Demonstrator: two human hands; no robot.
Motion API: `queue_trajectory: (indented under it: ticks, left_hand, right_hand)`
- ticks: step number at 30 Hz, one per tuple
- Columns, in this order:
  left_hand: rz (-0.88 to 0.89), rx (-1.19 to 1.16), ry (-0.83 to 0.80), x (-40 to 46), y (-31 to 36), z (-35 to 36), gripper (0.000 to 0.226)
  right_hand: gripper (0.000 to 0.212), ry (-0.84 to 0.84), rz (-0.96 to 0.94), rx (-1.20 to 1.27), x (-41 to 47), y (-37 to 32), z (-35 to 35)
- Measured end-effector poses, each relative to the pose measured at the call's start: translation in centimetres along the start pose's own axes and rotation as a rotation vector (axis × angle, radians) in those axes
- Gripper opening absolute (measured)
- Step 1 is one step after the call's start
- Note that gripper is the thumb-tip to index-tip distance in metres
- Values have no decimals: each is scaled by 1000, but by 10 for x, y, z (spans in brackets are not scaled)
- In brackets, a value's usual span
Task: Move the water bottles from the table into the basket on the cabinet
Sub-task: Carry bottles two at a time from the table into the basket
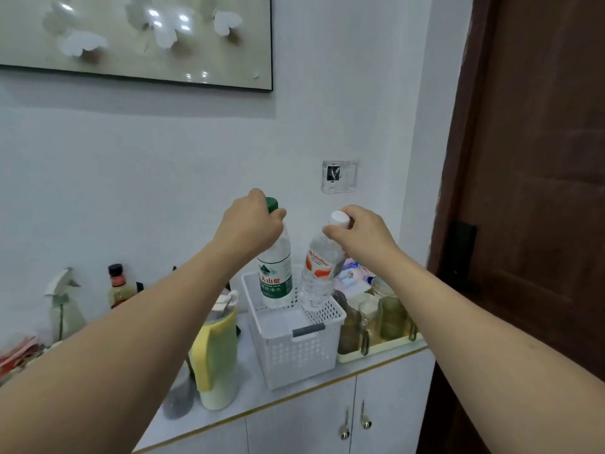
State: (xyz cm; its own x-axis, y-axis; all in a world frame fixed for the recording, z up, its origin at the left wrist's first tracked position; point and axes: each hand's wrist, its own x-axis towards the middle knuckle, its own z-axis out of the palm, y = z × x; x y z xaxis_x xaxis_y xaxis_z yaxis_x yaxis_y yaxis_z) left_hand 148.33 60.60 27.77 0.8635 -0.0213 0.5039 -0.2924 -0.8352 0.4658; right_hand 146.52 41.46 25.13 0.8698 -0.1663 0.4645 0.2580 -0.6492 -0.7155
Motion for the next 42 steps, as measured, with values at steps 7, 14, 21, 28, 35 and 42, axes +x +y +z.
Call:
queue_trajectory:
  ticks: [7,14,21,28,35,42]
  left_hand:
    - [-34,34,-91,78,-29,51,30]
    - [40,148,-302,146,-71,110,29]
    - [78,247,-553,188,-105,174,17]
    - [133,360,-726,206,-123,216,14]
    - [154,398,-803,222,-142,247,27]
    - [189,418,-846,226,-149,264,27]
  right_hand:
    - [24,-107,4,-57,84,37,66]
    - [21,-193,107,-101,135,92,135]
    - [26,-256,196,-204,173,135,183]
    - [26,-287,272,-238,192,169,212]
    - [26,-305,301,-270,201,185,232]
    - [26,-331,330,-304,206,194,239]
